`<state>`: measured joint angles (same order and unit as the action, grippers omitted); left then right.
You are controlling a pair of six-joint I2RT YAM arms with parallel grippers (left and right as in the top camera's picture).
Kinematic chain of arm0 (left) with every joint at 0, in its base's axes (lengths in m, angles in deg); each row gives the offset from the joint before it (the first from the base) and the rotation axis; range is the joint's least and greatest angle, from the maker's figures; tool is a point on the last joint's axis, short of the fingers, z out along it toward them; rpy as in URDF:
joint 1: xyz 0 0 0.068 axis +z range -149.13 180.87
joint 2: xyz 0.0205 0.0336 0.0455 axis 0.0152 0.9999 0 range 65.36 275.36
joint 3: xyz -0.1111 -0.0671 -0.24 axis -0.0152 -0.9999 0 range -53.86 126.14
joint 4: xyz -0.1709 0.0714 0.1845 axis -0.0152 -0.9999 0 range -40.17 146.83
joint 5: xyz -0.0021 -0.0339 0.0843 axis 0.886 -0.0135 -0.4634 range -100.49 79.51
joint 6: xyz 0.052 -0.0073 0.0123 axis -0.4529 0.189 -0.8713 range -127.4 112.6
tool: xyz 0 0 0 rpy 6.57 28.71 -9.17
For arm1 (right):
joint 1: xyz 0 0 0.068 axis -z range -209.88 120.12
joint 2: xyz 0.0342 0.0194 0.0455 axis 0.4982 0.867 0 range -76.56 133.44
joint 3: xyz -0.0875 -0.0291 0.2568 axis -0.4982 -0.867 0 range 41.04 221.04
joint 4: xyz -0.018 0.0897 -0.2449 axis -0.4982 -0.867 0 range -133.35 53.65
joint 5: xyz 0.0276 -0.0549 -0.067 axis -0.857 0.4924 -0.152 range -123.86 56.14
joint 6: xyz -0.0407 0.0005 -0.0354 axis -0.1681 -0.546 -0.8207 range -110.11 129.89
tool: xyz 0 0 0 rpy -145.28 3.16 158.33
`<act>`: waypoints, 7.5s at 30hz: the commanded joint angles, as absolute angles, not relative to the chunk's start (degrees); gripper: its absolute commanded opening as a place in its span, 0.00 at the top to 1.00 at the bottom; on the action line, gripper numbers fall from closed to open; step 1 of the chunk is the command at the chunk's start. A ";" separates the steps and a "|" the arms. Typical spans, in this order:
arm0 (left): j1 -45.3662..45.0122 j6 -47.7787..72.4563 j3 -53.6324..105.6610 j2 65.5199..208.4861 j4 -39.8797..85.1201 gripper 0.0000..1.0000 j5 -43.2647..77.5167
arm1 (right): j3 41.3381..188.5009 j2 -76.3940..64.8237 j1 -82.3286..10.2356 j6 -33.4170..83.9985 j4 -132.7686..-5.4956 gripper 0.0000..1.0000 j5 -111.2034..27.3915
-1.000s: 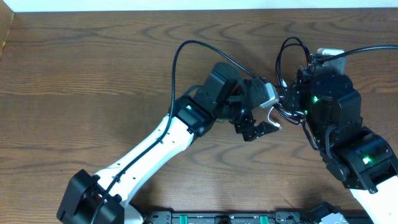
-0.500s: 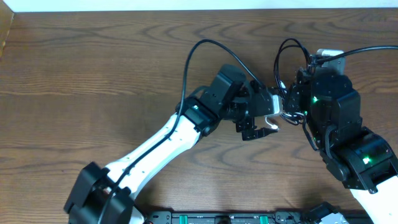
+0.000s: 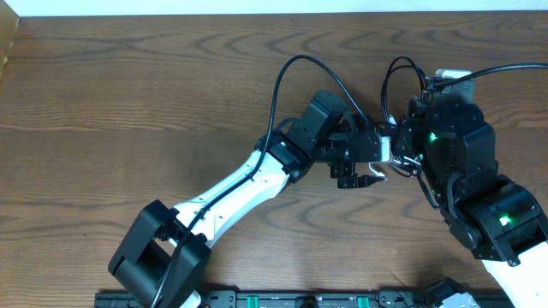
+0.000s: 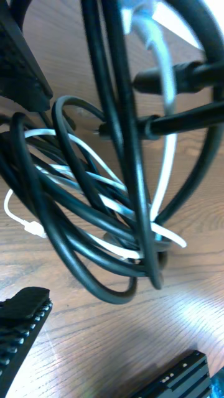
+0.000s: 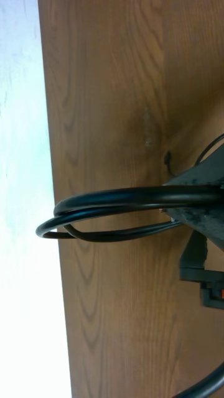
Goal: Untangle cables
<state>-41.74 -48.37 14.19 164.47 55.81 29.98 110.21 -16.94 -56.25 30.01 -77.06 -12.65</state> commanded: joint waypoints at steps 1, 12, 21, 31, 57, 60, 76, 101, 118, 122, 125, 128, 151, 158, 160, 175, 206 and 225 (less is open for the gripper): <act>-41.87 -49.40 14.93 164.20 57.12 0.07 31.09 | 110.71 -17.21 -56.12 29.31 -76.84 0.99 -12.85; -41.87 -49.40 14.93 164.20 62.56 0.93 31.09 | 110.71 -17.21 -56.12 29.31 -76.88 0.99 -12.83; -40.56 -49.42 14.93 163.02 53.82 0.93 22.63 | 110.71 -17.21 -55.68 29.09 -77.34 0.99 -9.35; -29.87 -53.26 14.93 152.25 36.18 0.93 18.35 | 110.69 -17.21 -44.95 29.14 -79.57 0.99 -8.48; 7.05 -44.96 14.93 131.96 34.85 0.93 18.35 | 110.69 -18.60 -13.63 33.60 -85.93 0.99 -8.50; 13.91 -37.35 14.93 131.75 39.02 0.93 18.37 | 110.69 -18.60 -6.55 36.55 -87.11 0.99 -8.80; 29.28 -19.89 14.93 131.94 46.76 0.92 33.65 | 110.69 -18.58 7.20 41.88 -89.05 0.99 -20.28; -15.88 -20.83 14.93 144.53 56.40 0.93 43.05 | 110.73 -18.93 -14.00 9.34 -83.70 0.27 -64.04; -20.43 -19.47 14.93 152.42 60.25 0.05 43.51 | 110.73 -18.89 -43.36 8.94 -85.25 0.18 -46.86; -20.25 -19.52 14.93 152.42 60.16 0.17 44.53 | 110.73 -18.80 -45.00 8.94 -85.51 0.18 -44.15; -19.18 -19.50 14.93 152.42 59.44 0.27 41.17 | 110.73 -18.60 -44.98 8.94 -86.50 0.20 -41.00; -17.26 -19.50 14.93 152.42 56.23 0.34 35.64 | 110.73 -18.01 -44.98 8.96 -88.38 0.21 -37.17; -14.64 -25.40 14.93 152.40 26.81 0.28 28.43 | 110.67 3.41 -33.11 22.23 -83.26 0.08 -26.90; -14.83 -31.01 14.80 152.47 23.09 0.28 27.49 | 110.67 7.47 -31.12 19.87 -83.31 0.08 -28.76; -15.12 -31.43 14.47 152.49 22.57 0.28 24.10 | 110.67 9.39 -31.10 19.02 -82.91 0.07 -29.37; -15.60 -32.70 13.95 152.49 20.62 0.28 20.10 | 110.67 20.83 -30.53 18.01 -76.86 0.29 -29.52; -15.60 -32.68 13.93 152.49 19.59 0.28 20.08 | 125.60 17.94 -29.61 19.02 -81.19 0.99 -43.93; -15.60 -32.63 13.95 152.49 19.57 0.28 20.10 | 170.73 4.74 -29.65 18.60 -99.94 0.99 -46.68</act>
<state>-15.42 -31.69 14.30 152.47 19.72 20.62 170.43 2.86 -29.74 18.60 -97.97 -45.70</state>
